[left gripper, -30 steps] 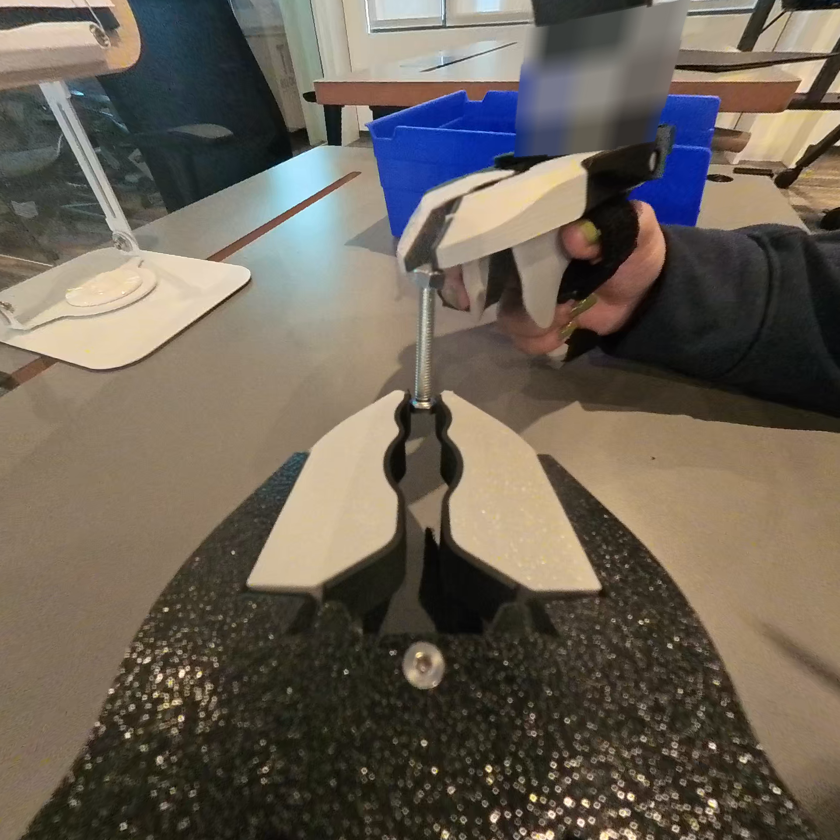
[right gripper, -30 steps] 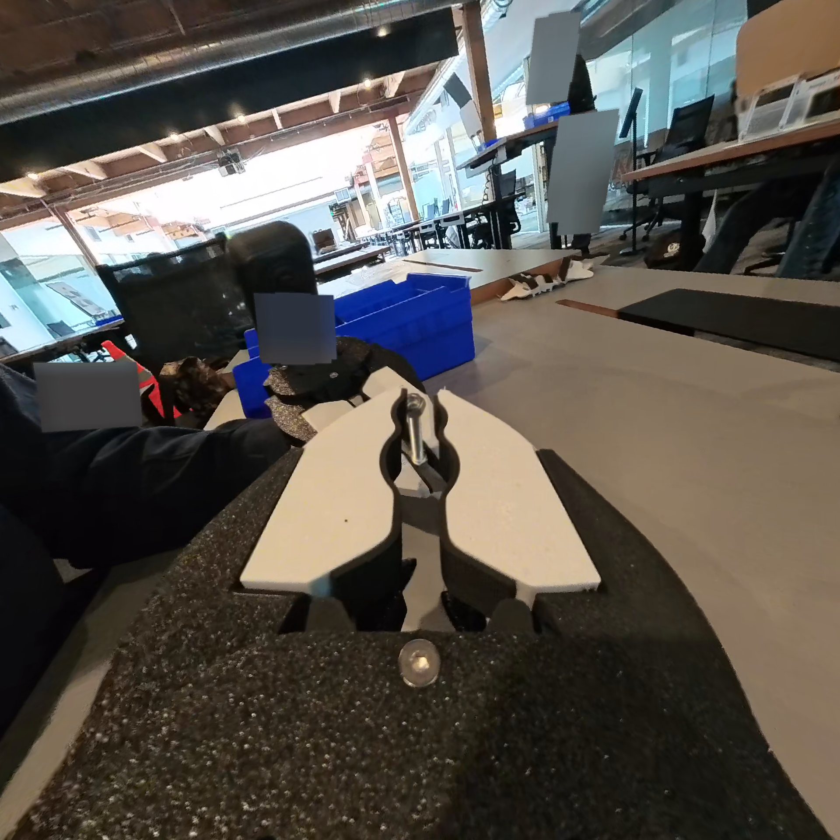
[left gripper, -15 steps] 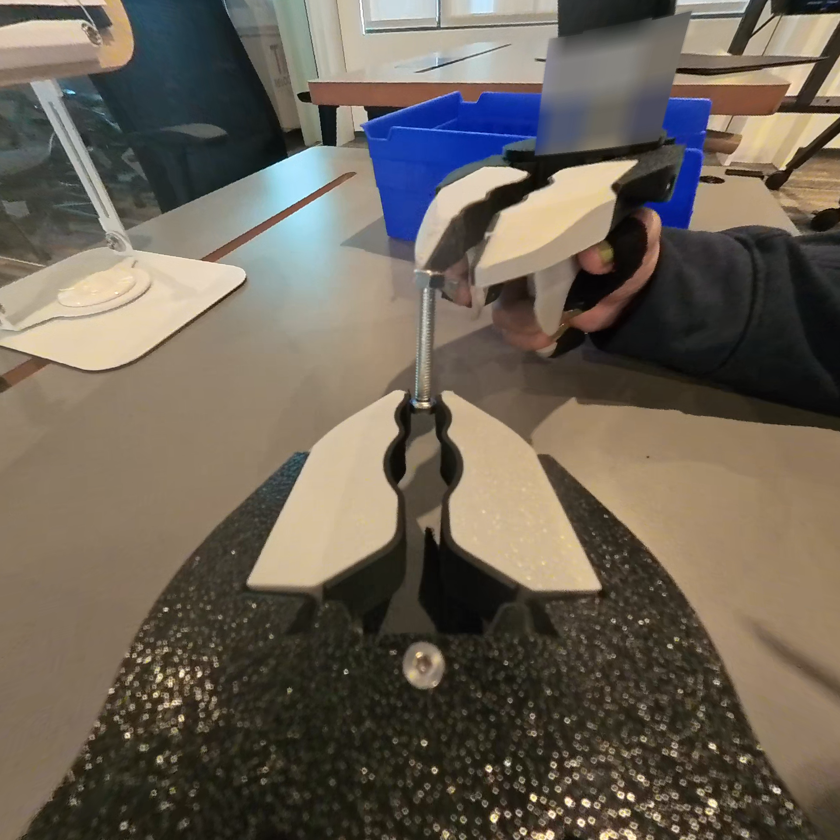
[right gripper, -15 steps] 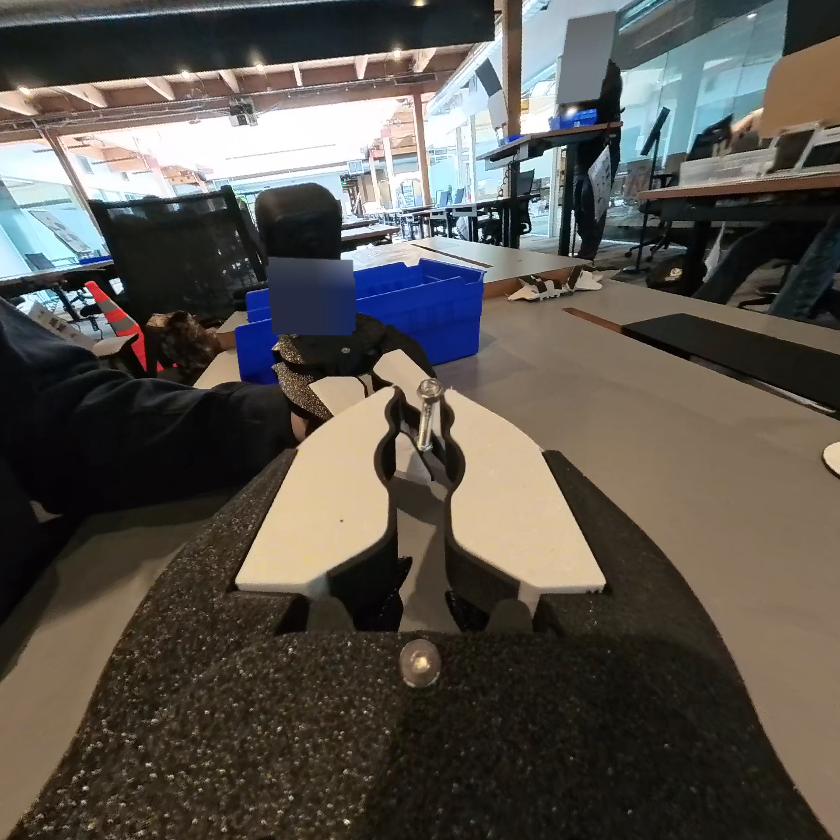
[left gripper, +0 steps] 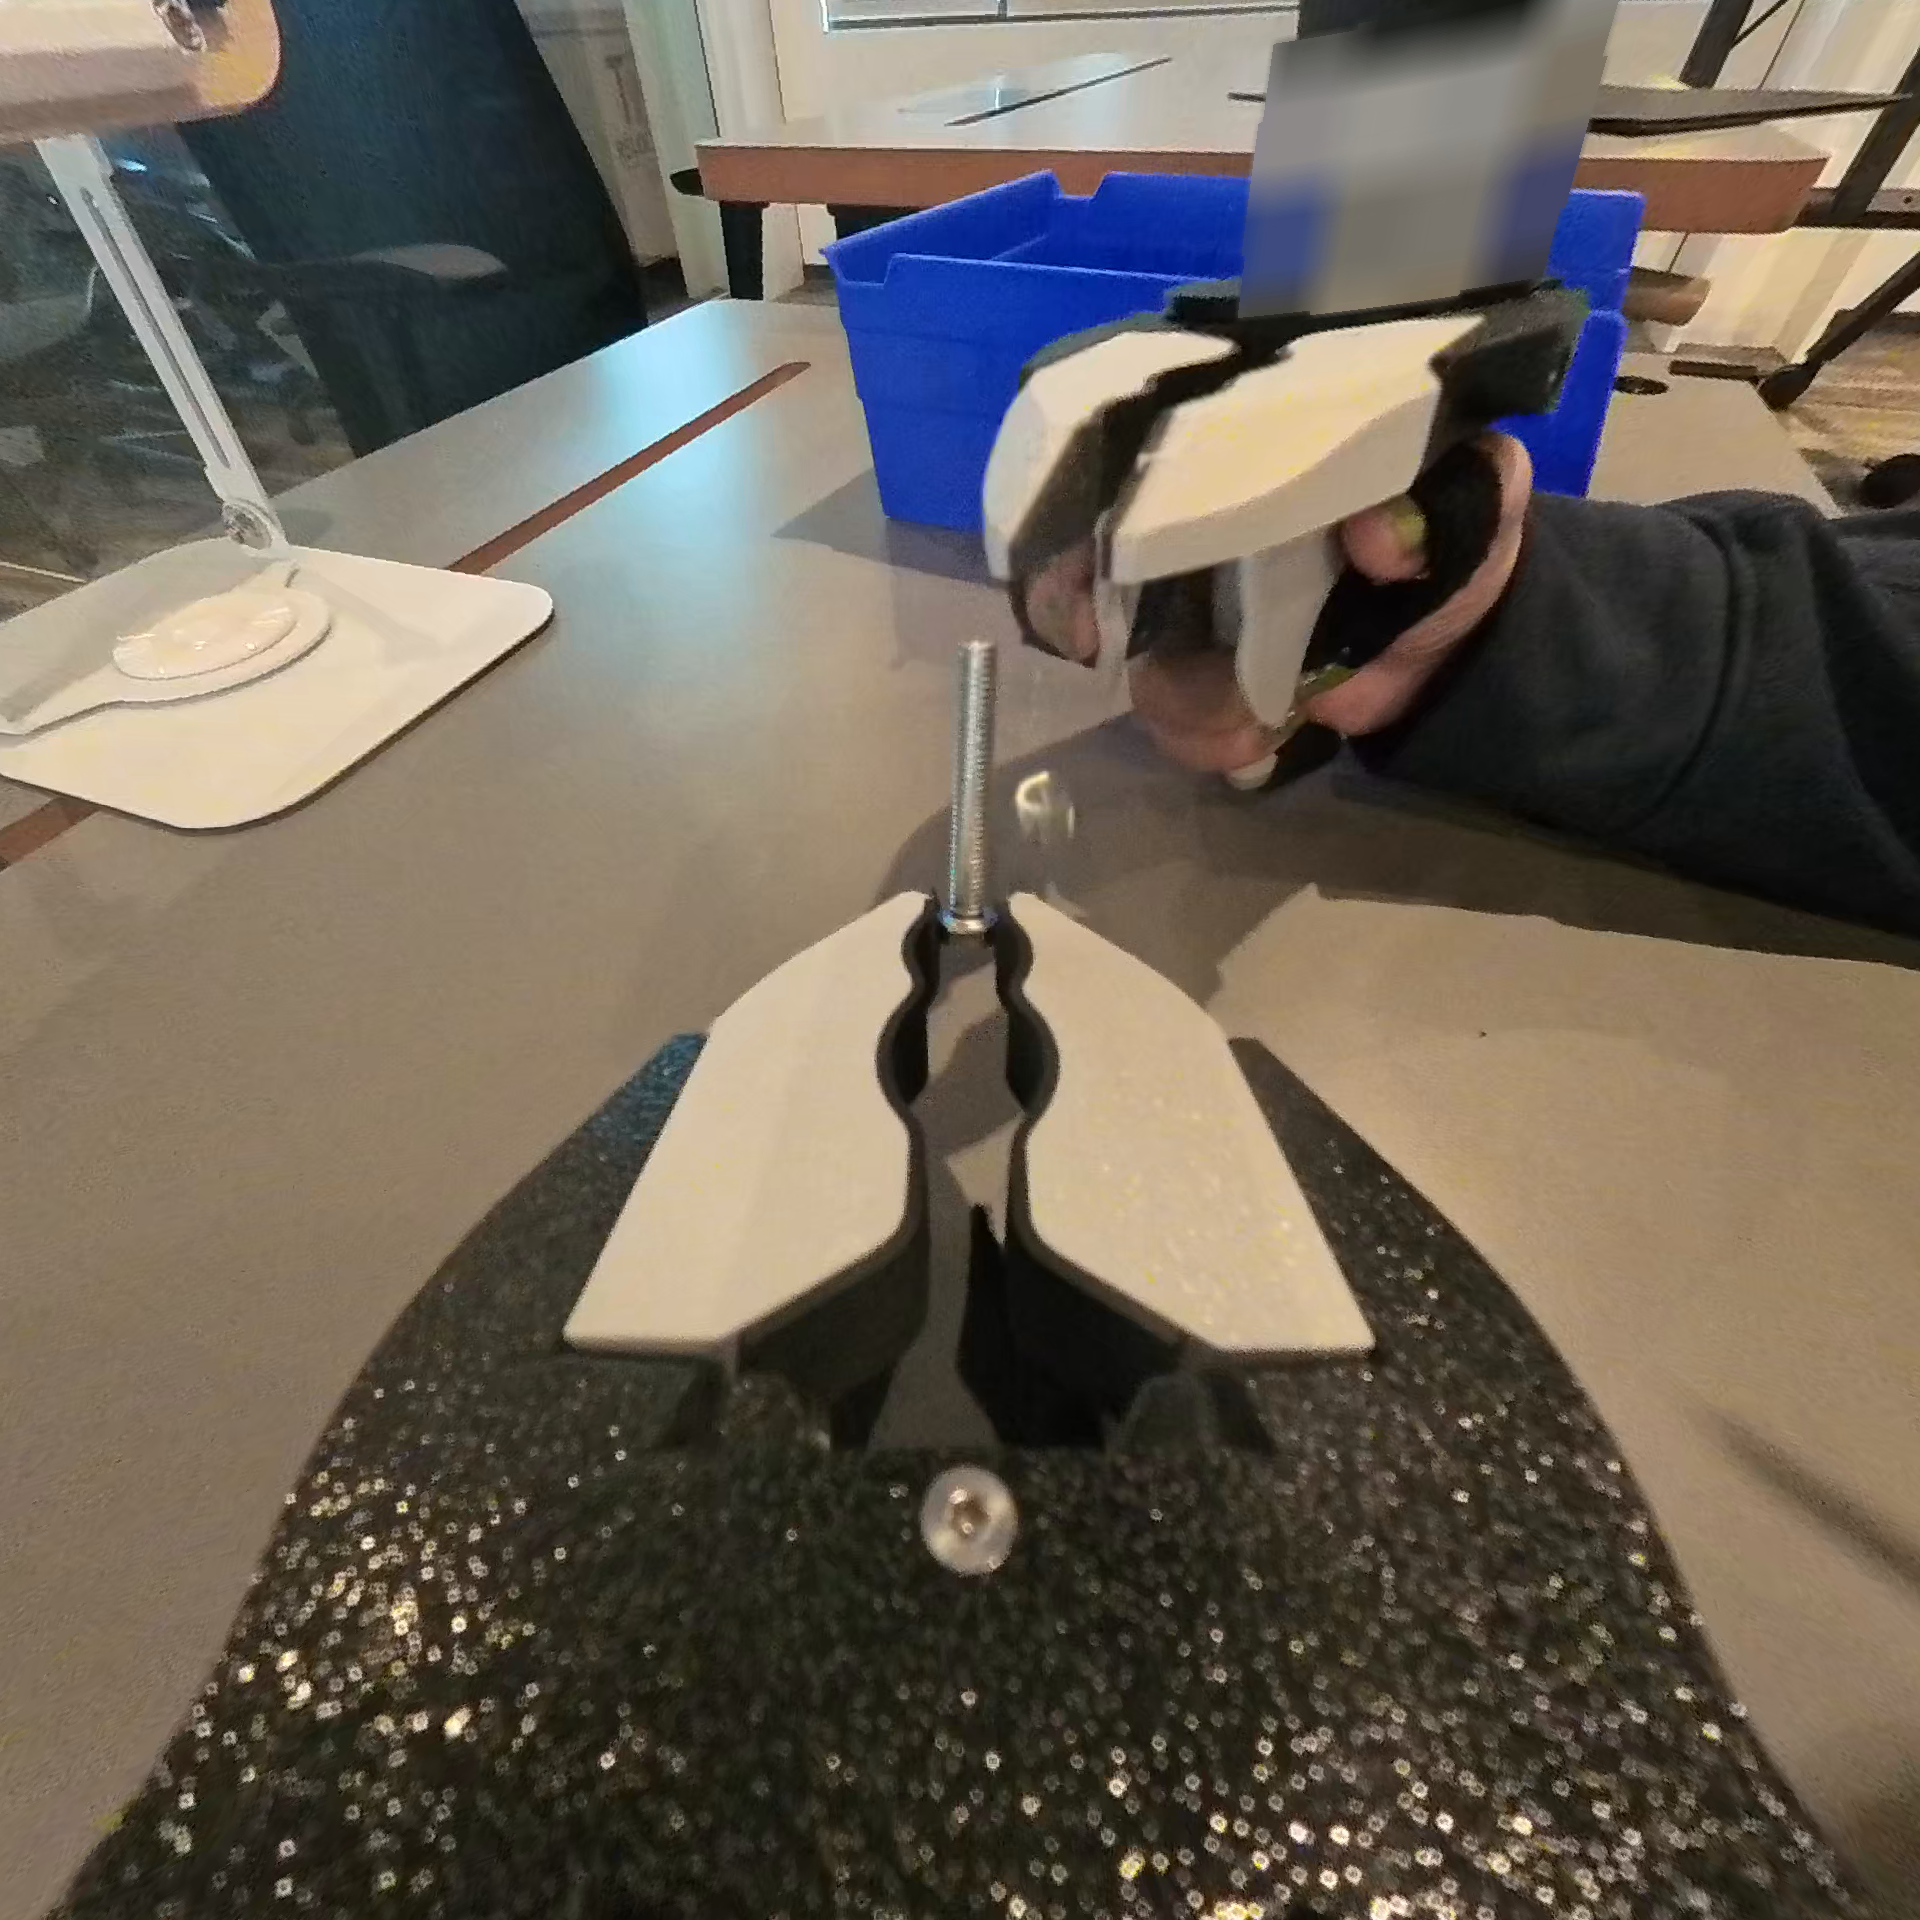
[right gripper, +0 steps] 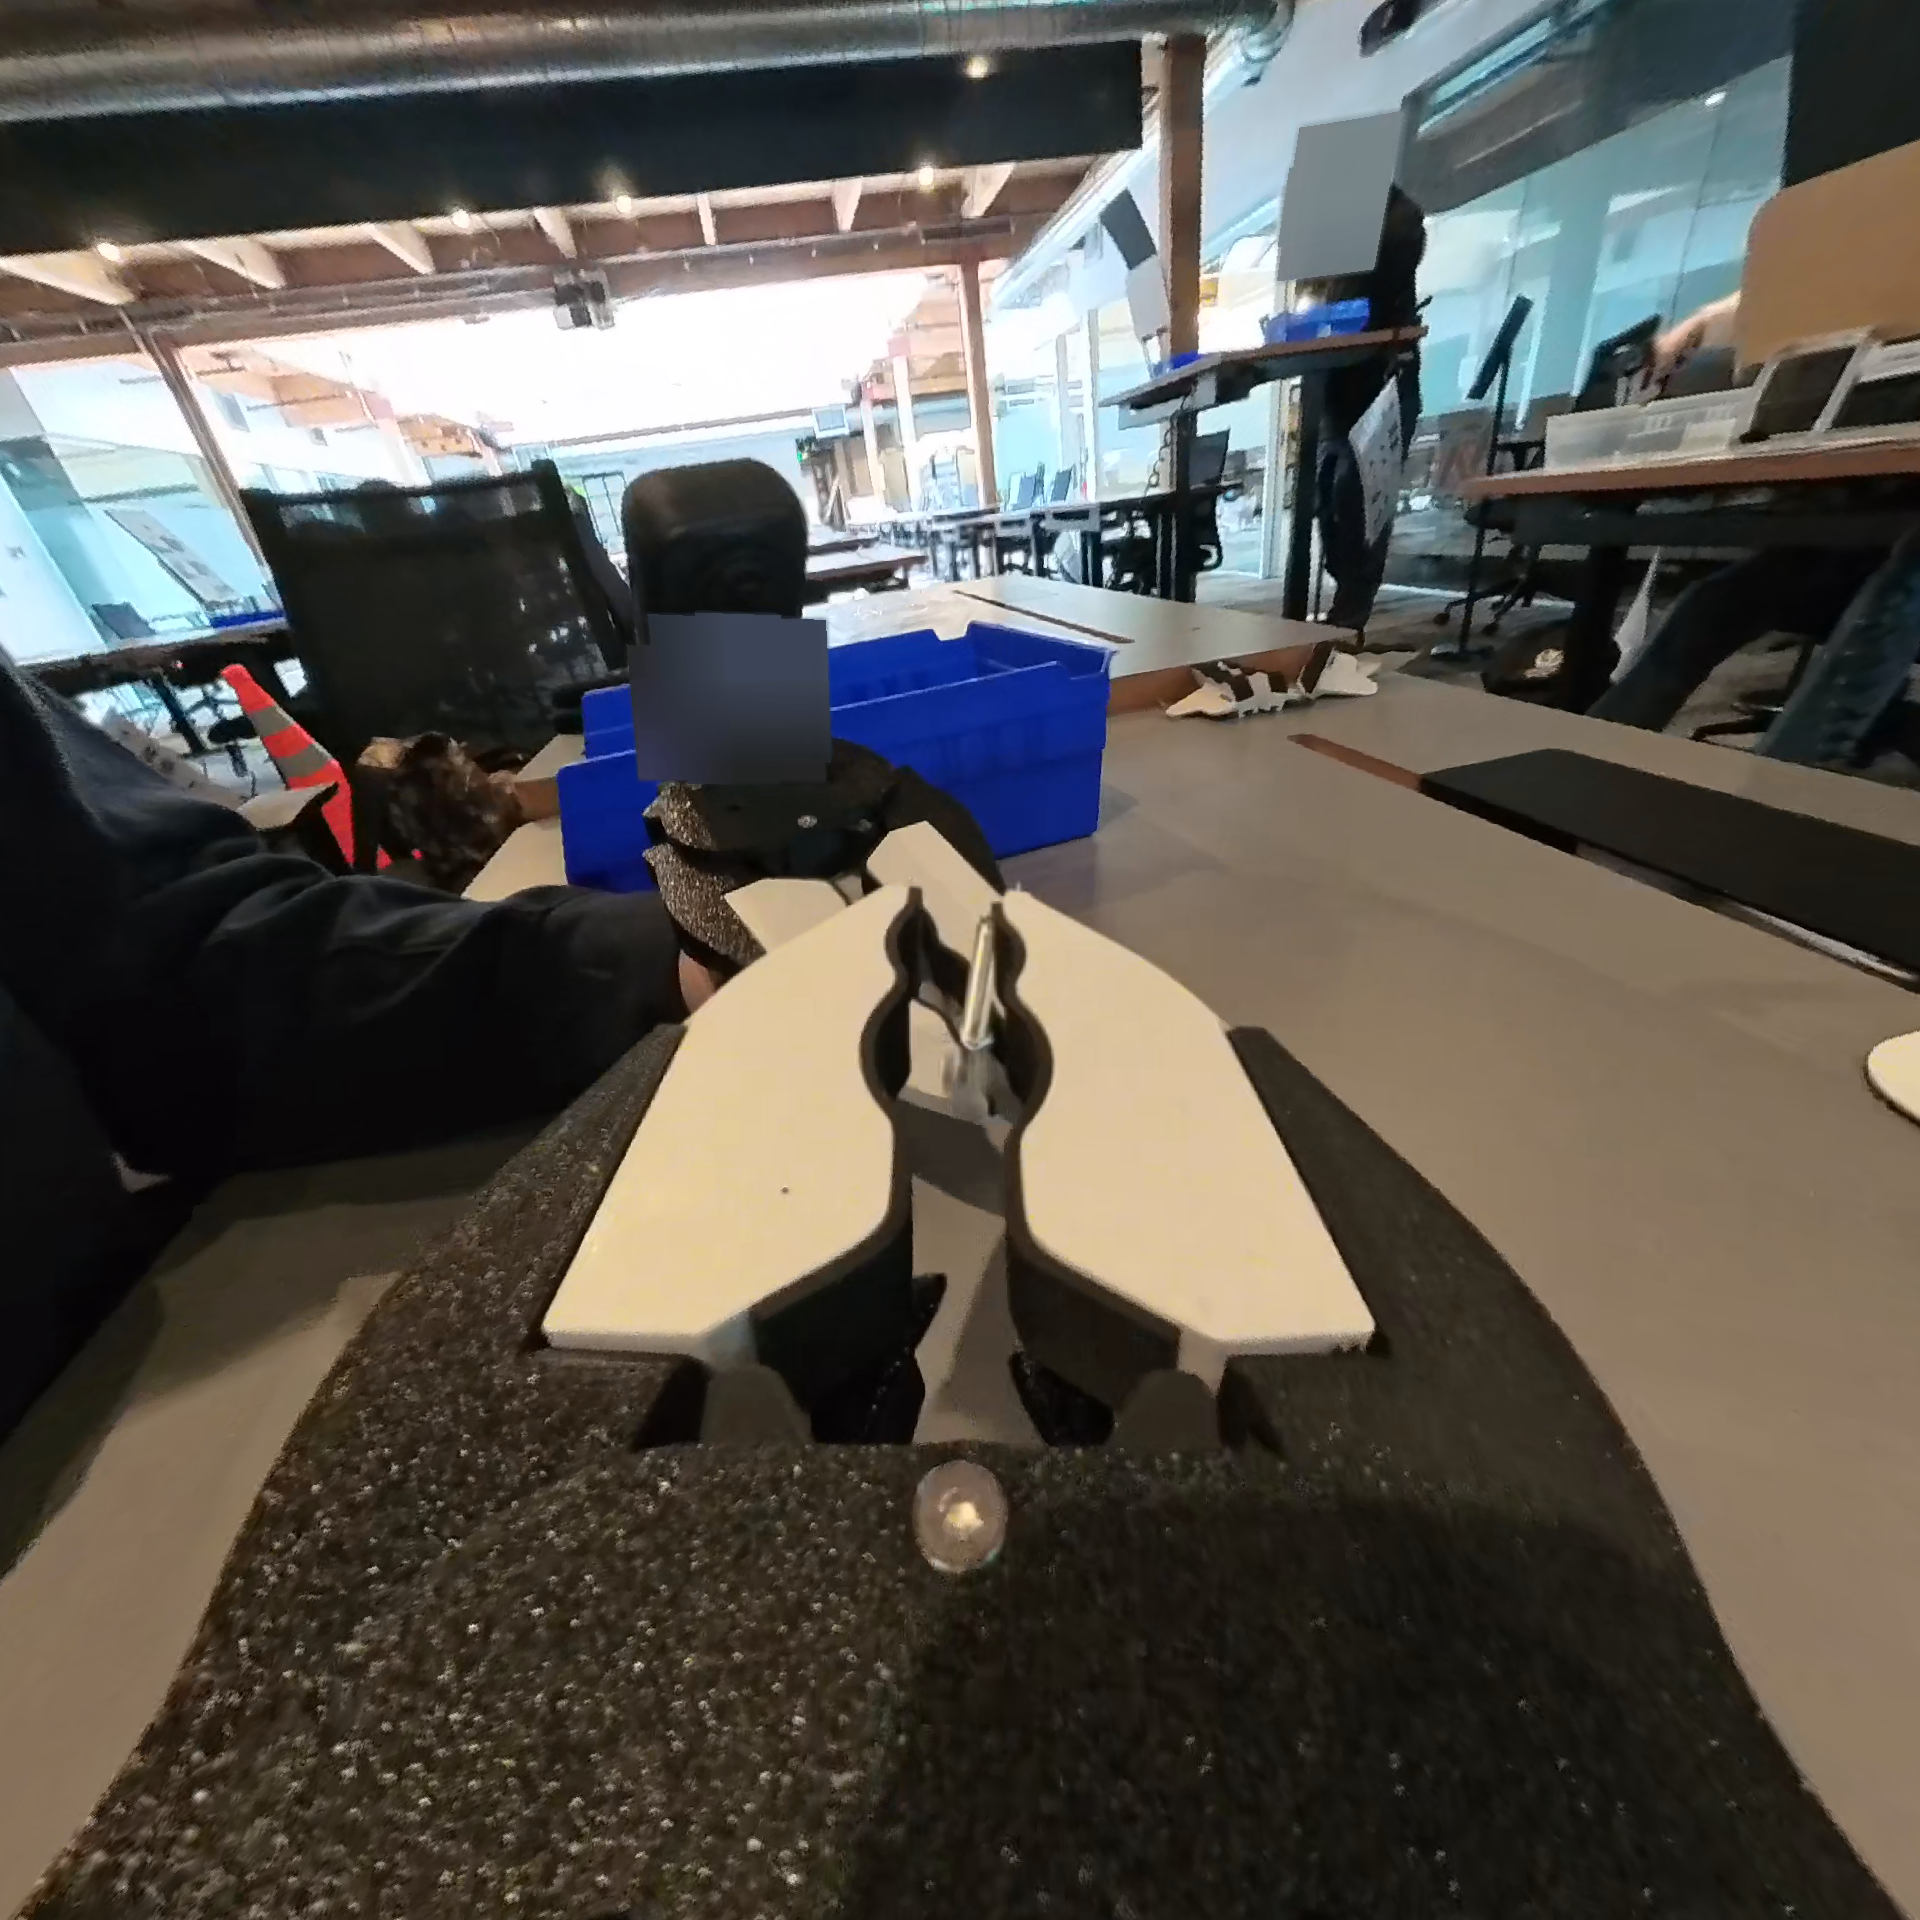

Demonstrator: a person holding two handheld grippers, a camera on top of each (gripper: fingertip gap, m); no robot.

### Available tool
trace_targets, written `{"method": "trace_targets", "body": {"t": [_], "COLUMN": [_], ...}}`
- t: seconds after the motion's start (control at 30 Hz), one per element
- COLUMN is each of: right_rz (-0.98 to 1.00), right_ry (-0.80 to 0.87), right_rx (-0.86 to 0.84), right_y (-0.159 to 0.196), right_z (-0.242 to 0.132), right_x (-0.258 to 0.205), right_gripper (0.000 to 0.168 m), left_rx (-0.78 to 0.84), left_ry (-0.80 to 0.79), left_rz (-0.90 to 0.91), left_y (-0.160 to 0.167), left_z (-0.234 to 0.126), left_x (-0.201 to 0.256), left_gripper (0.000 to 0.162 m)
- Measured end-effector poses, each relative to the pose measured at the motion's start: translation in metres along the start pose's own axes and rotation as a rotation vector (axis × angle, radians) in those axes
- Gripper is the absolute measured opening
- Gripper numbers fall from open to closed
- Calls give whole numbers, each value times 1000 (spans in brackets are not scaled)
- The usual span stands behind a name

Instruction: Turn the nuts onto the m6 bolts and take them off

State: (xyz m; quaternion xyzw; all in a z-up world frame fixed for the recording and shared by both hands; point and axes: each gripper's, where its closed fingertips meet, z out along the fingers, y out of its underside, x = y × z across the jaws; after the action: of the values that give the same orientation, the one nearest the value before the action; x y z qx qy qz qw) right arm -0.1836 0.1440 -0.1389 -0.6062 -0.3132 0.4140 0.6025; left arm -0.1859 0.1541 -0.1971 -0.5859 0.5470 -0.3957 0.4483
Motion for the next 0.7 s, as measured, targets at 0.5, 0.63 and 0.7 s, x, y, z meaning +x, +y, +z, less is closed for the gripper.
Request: {"method": "trace_targets", "body": {"t": [0.5,0.63,0.7], "right_rz": [104,133,143], "right_ry": [272,409,427], "right_rx": [-11,12,-24], "right_y": [8,9,14], "right_z": [-10,-18,-18], "right_x": [47,66,69], "right_gripper": [11,10,10], "left_rx": [-98,-205,-253], "left_ry": [-179,-257,-301], "left_rz": [-23,-6,1], "left_y": [12,25,32], "left_z": [-6,-7,-9], "left_x": [-26,-35,-41], "left_gripper": [10,10,10]}}
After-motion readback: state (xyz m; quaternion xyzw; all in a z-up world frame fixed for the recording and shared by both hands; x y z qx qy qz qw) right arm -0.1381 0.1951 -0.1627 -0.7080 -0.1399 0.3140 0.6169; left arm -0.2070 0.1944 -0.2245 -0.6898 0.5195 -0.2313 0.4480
